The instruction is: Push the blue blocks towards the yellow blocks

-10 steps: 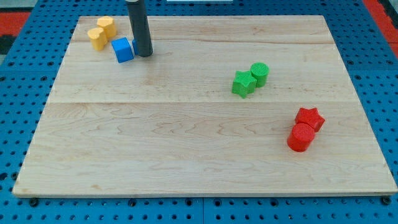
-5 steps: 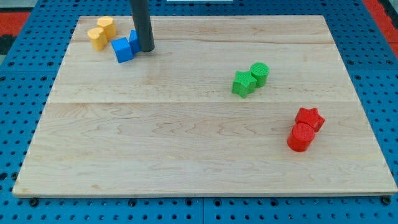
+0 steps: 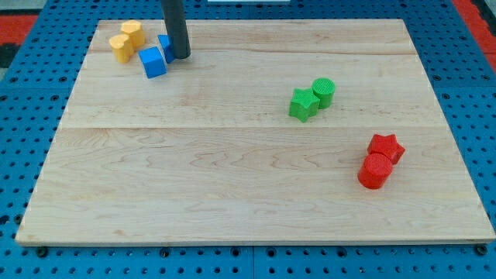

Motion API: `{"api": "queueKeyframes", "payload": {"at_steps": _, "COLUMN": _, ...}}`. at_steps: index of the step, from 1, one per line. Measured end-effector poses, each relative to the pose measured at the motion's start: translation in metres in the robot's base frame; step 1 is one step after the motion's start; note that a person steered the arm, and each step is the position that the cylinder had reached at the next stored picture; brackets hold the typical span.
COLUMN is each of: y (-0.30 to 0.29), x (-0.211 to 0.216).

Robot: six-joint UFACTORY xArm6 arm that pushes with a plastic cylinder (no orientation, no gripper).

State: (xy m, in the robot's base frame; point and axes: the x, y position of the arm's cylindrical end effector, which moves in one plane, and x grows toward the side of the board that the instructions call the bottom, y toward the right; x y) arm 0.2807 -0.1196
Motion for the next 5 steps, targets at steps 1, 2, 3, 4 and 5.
{"api": "queueKeyframes", "payload": {"at_steps": 1, "y": 0.002, "x": -0.028}}
{"api": "queueKeyframes", "payload": {"at_steps": 2, "y": 0.016, "x": -0.027}}
{"api": "queueKeyframes", "payload": {"at_steps": 3, "y": 0.019, "x": 0.017}}
{"api": "queueKeyframes", "payload": {"at_steps": 4, "y": -0.002, "x": 0.043}}
{"api": "queueKeyframes", "payload": {"at_steps": 5, "y": -0.037, "x": 0.046}}
